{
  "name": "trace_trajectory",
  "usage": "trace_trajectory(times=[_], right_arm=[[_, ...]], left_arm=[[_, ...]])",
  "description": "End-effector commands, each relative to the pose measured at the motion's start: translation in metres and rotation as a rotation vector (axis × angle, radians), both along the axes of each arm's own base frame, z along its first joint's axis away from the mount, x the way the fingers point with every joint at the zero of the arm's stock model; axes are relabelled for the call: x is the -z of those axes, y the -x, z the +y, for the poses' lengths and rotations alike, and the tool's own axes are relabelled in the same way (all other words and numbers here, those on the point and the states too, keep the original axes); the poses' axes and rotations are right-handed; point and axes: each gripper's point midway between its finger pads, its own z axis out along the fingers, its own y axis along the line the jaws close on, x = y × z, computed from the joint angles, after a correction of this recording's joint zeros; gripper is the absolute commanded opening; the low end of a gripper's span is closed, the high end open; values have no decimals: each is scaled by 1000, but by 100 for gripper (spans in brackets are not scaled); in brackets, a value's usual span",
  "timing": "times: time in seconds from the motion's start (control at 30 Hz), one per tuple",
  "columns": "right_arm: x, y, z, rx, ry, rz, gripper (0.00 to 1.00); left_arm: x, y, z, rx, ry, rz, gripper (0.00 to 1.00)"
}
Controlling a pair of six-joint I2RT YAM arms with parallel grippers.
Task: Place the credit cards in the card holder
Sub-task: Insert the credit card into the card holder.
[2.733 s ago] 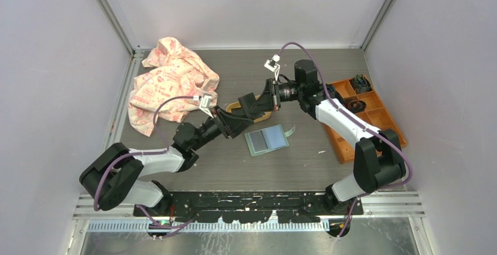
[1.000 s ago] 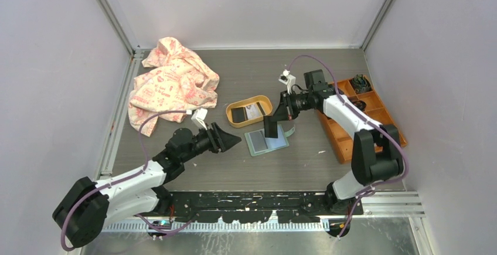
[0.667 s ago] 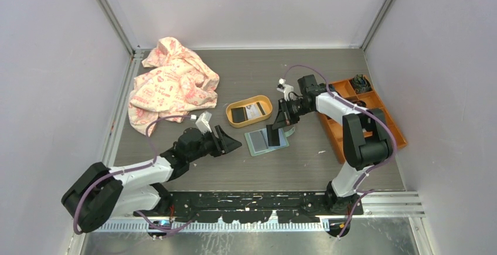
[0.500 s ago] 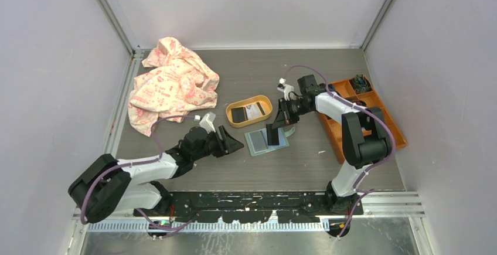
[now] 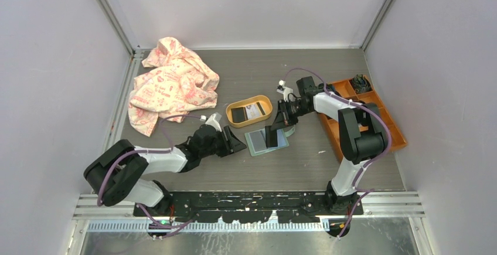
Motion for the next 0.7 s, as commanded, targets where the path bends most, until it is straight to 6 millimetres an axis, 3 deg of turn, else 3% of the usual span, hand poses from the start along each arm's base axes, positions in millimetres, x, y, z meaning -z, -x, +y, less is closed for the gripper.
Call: trace_trajectory(times=[0.0,0.67], right_arm=[[-7,-9,4,-3,-27,-37,1],[11,-3,1,-5,-5,25,1]], left_arm=[[-18,-14,-16,-3,48,-43,48],[3,-20,-27,13,-57,21,40]])
